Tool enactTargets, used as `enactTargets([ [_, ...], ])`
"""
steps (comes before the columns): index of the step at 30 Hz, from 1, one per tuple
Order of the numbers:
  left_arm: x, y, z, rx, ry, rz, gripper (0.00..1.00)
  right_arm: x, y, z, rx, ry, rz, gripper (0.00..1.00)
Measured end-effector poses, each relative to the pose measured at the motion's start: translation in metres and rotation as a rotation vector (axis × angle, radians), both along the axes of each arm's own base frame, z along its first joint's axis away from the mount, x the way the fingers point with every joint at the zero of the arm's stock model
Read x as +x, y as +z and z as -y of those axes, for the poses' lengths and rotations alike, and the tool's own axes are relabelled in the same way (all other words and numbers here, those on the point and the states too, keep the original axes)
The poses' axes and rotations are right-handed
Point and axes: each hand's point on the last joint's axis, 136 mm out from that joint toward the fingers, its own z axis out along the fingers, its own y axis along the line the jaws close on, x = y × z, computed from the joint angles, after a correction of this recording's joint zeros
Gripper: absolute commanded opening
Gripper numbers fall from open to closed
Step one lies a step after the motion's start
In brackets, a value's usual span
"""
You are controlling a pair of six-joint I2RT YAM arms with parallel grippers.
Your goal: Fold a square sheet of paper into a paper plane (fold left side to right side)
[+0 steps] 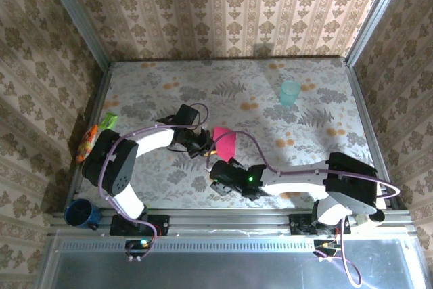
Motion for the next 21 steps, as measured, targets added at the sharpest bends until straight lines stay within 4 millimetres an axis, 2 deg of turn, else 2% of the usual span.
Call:
enactTargets([
  [4,0.0,0.0,0.0,0.0,0.006,-0.006,0.0,0.009,0.002,-0.005,-0.028,-0.005,0.04,0.68],
  [9,-0.001,-0.001,-0.001,0.002,0.01,-0.014,0.0,0.016,0.0,-0.005,-0.051,-0.021,0.066,0.53],
  [15,-0.001,-0.001,-0.001,0.002,0.011,-0.014,0.0,0.022,-0.001,-0.002,-0.061,-0.037,0.078,0.27],
  [21,0.0,-0.001,0.0,-0.001,0.01,-0.009,0.12,0.027,-0.001,-0.001,-0.049,-0.051,0.069,0.03],
])
